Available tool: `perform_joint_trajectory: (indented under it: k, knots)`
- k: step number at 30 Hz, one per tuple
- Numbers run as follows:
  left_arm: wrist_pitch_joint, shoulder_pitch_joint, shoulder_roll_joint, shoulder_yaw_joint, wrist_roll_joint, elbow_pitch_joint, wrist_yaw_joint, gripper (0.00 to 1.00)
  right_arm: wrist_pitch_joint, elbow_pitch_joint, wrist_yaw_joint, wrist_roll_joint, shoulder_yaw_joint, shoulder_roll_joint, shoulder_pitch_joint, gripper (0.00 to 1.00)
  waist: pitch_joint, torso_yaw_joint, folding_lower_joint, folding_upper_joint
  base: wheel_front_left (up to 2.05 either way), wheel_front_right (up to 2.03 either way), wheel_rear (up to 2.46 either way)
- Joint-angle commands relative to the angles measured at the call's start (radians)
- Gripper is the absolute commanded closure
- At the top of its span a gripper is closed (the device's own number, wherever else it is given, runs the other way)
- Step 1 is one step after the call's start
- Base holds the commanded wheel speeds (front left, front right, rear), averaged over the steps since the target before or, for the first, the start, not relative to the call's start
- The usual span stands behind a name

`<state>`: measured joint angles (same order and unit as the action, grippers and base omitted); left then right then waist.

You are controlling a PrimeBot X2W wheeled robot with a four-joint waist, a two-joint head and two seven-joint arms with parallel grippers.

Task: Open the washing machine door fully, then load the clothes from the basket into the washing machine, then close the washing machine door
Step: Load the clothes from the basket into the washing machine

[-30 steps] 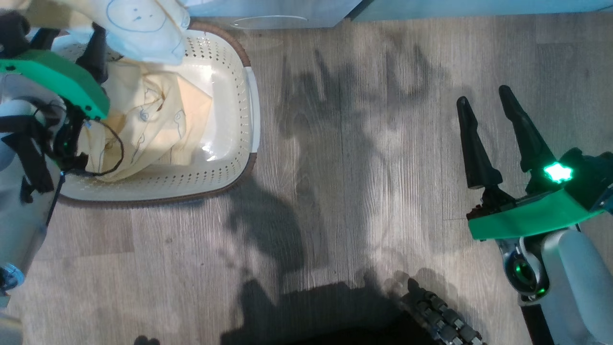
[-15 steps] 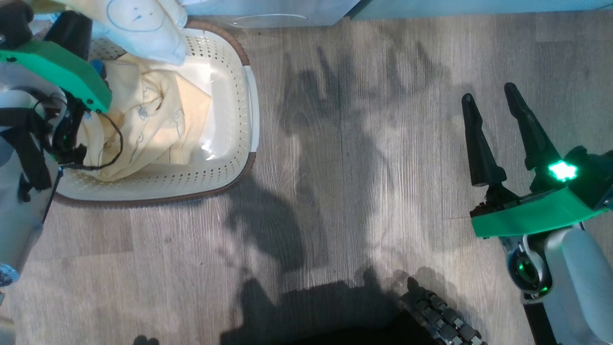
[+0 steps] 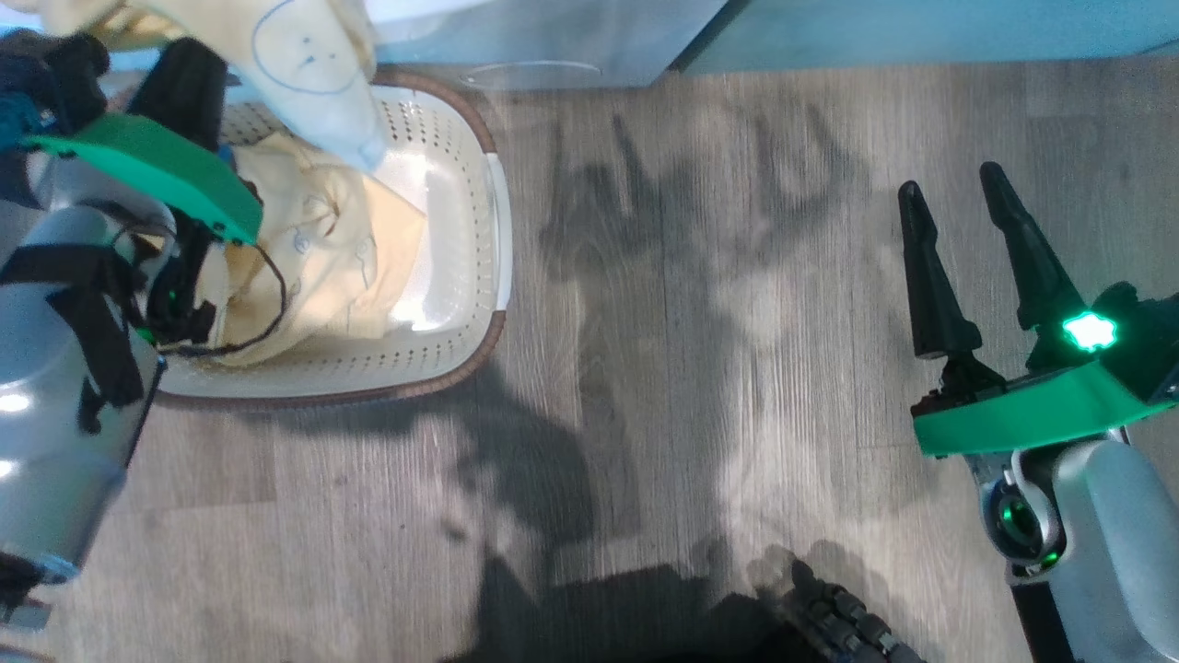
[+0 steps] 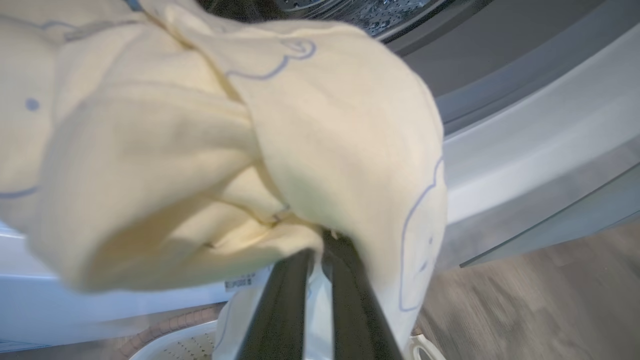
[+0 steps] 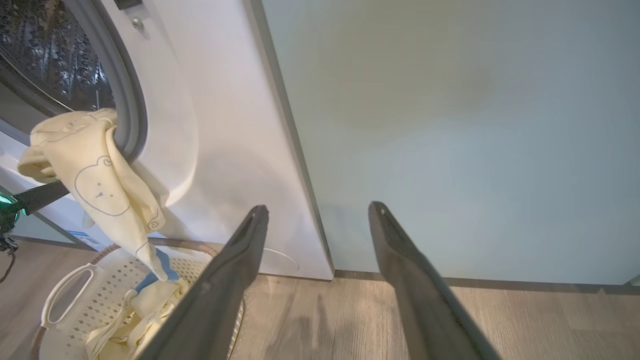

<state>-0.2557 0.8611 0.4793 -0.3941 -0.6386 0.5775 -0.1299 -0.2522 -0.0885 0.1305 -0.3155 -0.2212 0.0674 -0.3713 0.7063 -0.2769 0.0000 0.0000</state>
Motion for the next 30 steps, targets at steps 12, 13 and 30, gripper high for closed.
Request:
perform_joint_trajectory:
  k: [12,13,30]
  knots:
    - [-0.006,-0.037,0.046,0.076,-0.007,-0.173,-0.001,1.0,-0.01,0.017,0.0,0.005,-0.005,0.018,0.063,0.0,-0.094,0.027,0.0,0.0,0.0,0.0,0.0]
    - [-0.006,-0.018,0.058,0.065,-0.014,-0.175,-0.001,1.0,-0.01,0.017,0.0,0.005,-0.005,0.018,0.066,0.0,-0.099,0.029,0.0,0.0,0.0,0.0,0.0]
    - [0.053,0.344,0.181,-0.07,-0.208,-0.009,-0.001,1.0,-0.01,0.016,0.0,-0.013,-0.032,0.0,0.035,0.0,-0.057,-0.024,0.0,0.0,0.0,0.0,0.0]
